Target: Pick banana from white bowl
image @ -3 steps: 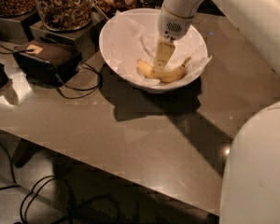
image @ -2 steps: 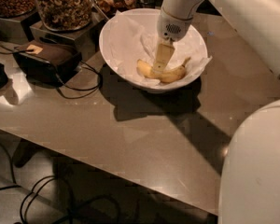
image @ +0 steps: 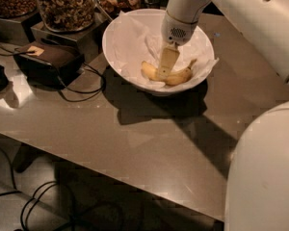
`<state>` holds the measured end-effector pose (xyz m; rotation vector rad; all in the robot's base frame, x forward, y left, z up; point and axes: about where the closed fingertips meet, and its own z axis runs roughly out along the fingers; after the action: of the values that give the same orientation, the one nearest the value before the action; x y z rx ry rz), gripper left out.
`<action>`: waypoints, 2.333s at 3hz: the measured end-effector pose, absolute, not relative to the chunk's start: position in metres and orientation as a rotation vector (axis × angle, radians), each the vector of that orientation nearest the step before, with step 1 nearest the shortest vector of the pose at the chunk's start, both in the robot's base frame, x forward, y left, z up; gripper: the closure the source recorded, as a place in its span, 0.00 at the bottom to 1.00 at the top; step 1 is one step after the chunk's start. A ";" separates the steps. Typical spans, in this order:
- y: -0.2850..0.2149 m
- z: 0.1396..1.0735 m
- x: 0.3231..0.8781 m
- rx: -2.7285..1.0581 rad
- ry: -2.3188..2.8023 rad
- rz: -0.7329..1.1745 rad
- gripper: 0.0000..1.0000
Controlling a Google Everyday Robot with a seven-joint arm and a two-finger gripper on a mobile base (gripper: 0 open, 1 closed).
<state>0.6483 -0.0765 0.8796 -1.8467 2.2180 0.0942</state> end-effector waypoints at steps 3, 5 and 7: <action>-0.080 0.864 0.646 -1.855 2.238 0.132 0.47; -0.087 0.856 0.640 -1.852 2.250 0.160 0.47; -0.090 0.853 0.638 -1.848 2.259 0.173 0.47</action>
Offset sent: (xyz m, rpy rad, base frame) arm -0.0071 -0.0099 -0.0198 0.0037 0.0579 -0.0045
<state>0.6382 -0.0897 0.8535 -1.8483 2.2587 0.1727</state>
